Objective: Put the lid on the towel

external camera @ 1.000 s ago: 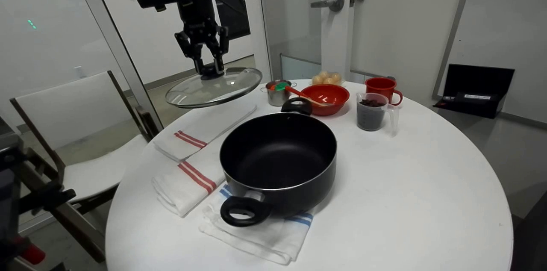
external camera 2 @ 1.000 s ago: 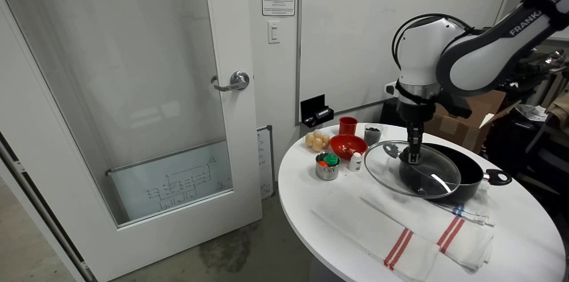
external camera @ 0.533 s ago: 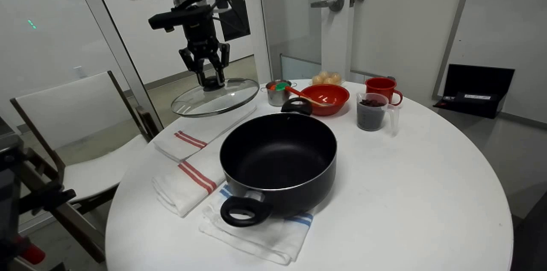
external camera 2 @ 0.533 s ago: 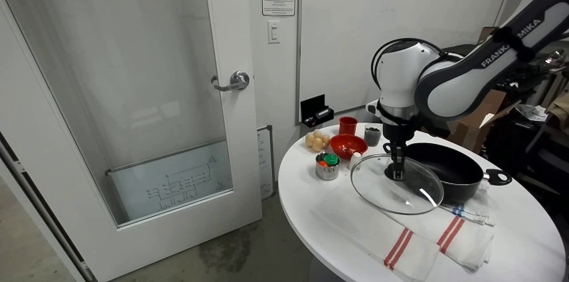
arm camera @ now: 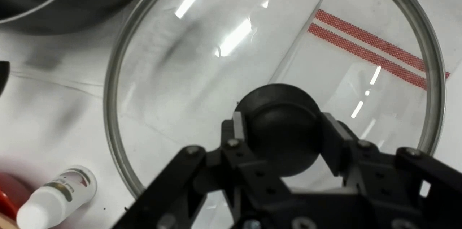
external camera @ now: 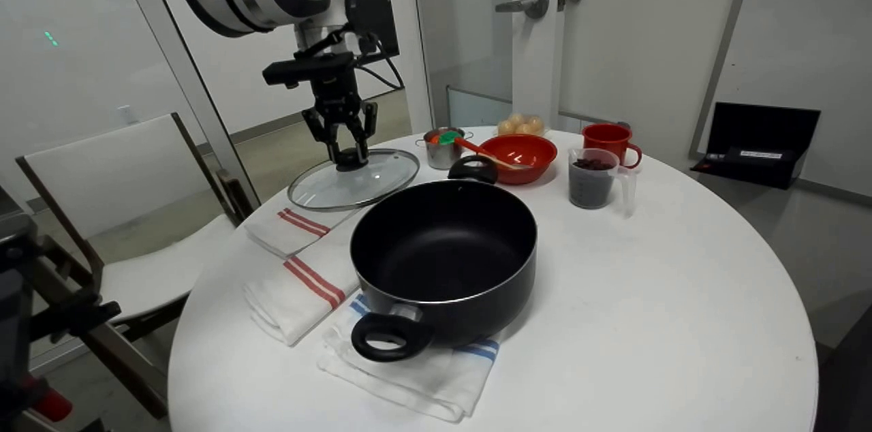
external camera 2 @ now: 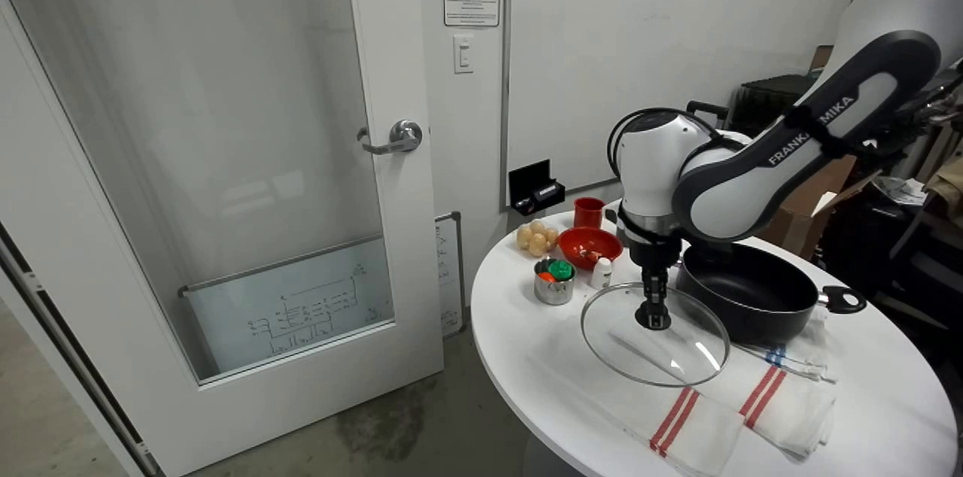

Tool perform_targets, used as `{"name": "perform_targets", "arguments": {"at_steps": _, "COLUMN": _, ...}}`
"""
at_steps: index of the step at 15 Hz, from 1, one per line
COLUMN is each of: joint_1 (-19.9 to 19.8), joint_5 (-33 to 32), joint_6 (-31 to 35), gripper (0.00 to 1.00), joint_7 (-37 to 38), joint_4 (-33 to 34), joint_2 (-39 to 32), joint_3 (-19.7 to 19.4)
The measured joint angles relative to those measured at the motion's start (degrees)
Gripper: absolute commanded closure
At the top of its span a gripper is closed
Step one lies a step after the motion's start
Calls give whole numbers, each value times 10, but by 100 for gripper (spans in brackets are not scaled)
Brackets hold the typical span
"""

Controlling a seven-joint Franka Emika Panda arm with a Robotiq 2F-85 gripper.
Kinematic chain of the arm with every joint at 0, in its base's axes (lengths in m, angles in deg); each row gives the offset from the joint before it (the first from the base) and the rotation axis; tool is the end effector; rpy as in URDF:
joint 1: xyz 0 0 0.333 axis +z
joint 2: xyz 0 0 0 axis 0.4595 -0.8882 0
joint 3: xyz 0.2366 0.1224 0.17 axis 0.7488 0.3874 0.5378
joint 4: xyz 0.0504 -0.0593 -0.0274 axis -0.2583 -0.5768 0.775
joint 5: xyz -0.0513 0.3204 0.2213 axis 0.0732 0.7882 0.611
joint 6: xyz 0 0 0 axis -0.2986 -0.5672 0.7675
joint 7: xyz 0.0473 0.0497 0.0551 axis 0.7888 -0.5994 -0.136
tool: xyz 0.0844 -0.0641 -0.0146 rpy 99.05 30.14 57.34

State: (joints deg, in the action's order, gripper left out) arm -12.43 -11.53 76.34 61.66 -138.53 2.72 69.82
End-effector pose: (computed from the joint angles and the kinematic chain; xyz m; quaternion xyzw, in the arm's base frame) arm 0.6225 0.1965 0.0515 0.9464 0.3063 -0.0826 0.0606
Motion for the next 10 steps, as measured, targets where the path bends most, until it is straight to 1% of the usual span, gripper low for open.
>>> {"name": "perform_targets", "arguments": {"at_steps": 5, "joint_1": -11, "joint_5": 3, "joint_6": 0, "gripper": 75, "joint_7": -6, "joint_4": 45, "joint_2": -52, "joint_3": 6}}
{"name": "perform_targets", "arguments": {"at_steps": 10, "joint_1": -25, "joint_5": 4, "joint_6": 0, "gripper": 75, "joint_7": -11, "joint_4": 75, "joint_2": -85, "joint_3": 15}}
